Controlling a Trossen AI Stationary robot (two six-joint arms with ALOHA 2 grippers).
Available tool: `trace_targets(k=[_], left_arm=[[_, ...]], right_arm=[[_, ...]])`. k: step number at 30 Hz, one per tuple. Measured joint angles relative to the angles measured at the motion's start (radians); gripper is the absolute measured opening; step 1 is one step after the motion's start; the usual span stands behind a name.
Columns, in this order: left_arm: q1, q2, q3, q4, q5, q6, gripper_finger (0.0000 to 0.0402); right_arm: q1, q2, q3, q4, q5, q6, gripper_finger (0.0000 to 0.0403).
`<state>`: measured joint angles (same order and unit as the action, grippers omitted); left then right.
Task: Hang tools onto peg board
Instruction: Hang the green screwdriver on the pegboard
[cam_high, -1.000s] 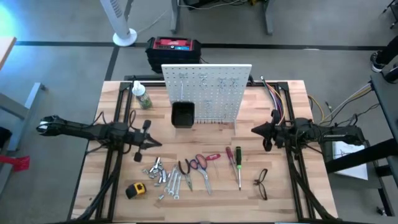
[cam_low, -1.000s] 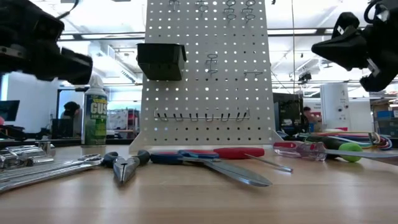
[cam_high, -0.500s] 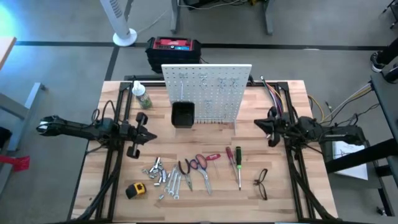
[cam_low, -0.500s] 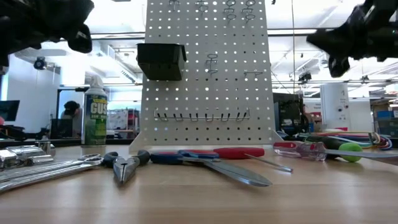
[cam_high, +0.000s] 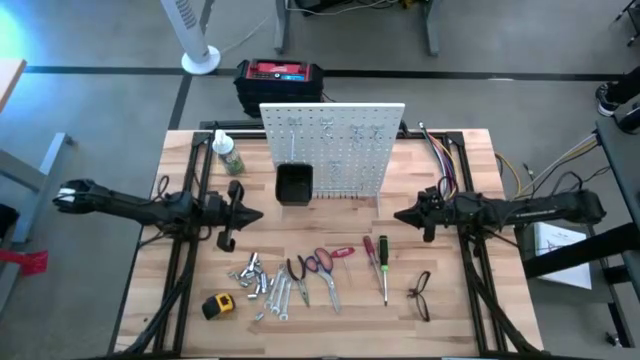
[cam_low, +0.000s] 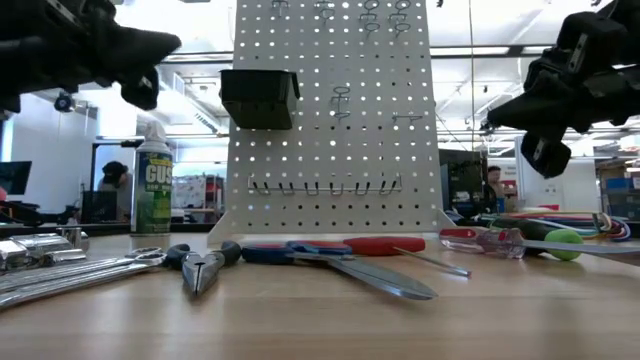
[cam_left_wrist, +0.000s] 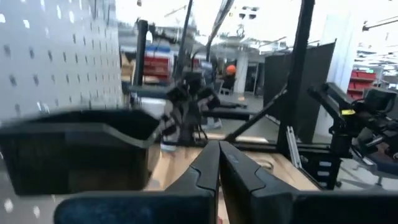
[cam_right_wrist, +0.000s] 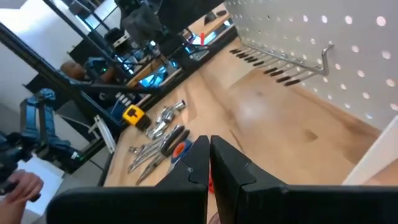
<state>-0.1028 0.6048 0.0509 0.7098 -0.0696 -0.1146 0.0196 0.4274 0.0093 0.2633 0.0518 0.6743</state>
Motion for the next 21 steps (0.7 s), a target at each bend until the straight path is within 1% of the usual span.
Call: trace_targets(k=[4, 6, 8, 10, 13, 19, 21], left_arm=[[-0.001, 0.089, 0.002, 0.016, 0.0, -0.067, 0.0], [-0.001, 0.133, 0.007, 0.015, 0.0, -0.136, 0.0], [-0.005, 0.177, 0.019, 0.015, 0.001, -0.199, 0.0], [-0.015, 0.22, 0.033, 0.014, 0.007, -0.225, 0.0], [-0.032, 0.281, 0.065, 0.01, 0.033, -0.248, 0.0], [-0.087, 0.418, 0.142, -0.003, 0.189, -0.323, 0.0], [-0.113, 0.473, 0.164, -0.007, 0.194, -0.34, 0.0]], right_arm=[[0.0, 0.049, 0.0, 0.021, 0.023, -0.019, 0.0], [0.0, 0.074, 0.0, 0.002, 0.035, 0.041, 0.0], [0.002, 0.099, 0.0, -0.008, 0.025, 0.076, 0.0], [0.019, 0.121, 0.0, -0.022, 0.0, 0.092, 0.0], [0.079, 0.153, 0.0, -0.018, 0.006, 0.111, 0.0], [0.223, 0.223, 0.0, 0.025, 0.149, 0.192, 0.0], [0.261, 0.253, 0.0, 0.03, 0.187, 0.232, 0.0004]])
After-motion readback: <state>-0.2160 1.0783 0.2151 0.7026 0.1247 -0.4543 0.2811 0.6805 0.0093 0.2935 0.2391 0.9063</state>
